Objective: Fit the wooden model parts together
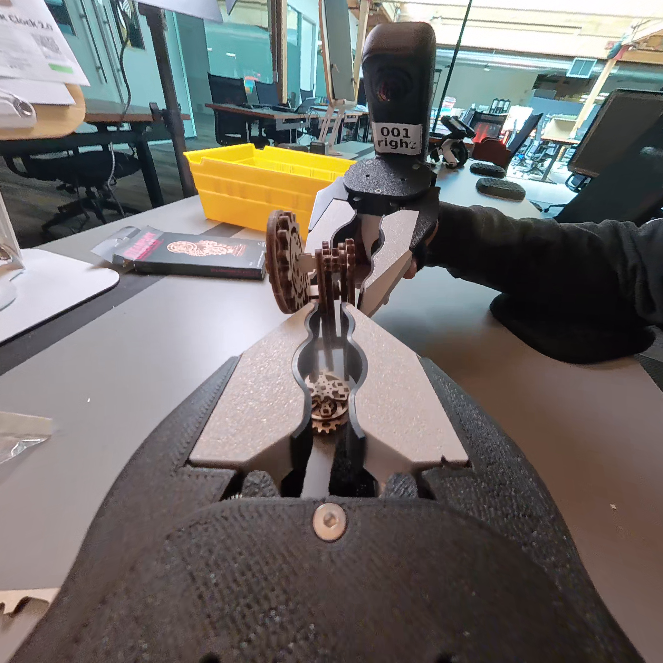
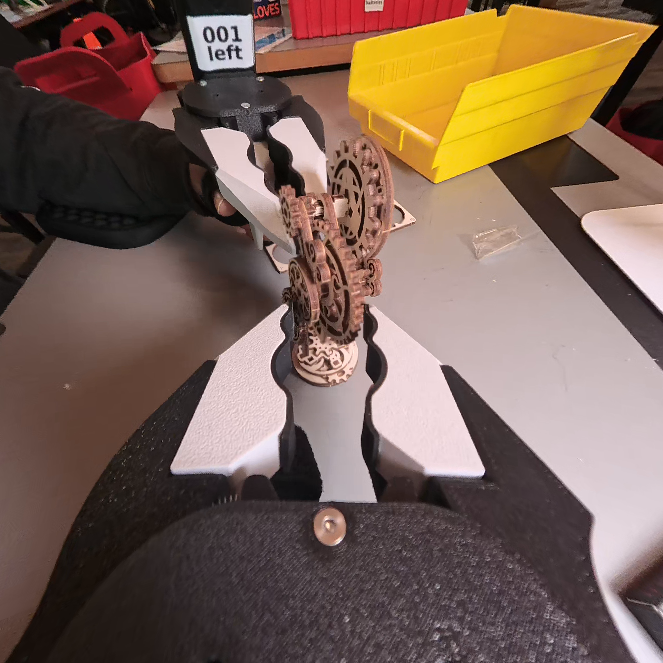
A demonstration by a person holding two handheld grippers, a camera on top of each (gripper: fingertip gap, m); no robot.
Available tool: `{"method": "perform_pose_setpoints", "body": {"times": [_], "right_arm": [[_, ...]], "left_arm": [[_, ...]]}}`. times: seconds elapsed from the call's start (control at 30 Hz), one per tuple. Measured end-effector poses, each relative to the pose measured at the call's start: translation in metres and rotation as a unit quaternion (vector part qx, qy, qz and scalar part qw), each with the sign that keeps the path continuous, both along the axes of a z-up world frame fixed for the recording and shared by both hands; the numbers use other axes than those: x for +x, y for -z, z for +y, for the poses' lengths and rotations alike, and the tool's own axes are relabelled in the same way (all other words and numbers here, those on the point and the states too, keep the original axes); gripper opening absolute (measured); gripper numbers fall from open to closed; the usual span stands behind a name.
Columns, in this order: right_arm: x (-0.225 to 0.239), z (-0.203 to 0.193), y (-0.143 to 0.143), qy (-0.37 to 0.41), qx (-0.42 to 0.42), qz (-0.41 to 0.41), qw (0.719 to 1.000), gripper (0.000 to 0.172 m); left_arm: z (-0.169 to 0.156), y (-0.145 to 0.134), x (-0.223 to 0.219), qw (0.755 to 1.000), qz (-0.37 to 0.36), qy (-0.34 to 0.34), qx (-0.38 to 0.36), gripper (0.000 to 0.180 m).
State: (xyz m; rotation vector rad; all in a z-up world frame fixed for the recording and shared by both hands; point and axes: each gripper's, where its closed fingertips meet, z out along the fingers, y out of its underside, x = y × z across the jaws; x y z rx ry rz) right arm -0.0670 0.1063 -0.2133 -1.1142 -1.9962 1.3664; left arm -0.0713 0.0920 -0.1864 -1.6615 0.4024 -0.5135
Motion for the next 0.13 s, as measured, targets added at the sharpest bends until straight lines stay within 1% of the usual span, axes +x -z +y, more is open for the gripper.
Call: {"method": "perform_pose_setpoints", "body": {"times": [0.13], "right_arm": [[0.0007, 0.0025, 0.0045, 0.003, -0.002, -0.005, 1.0, 0.036]], "left_arm": [[0.0025, 0.0072, 0.0017, 1.0, 0.006, 0.002, -0.023, 0.007]]}}
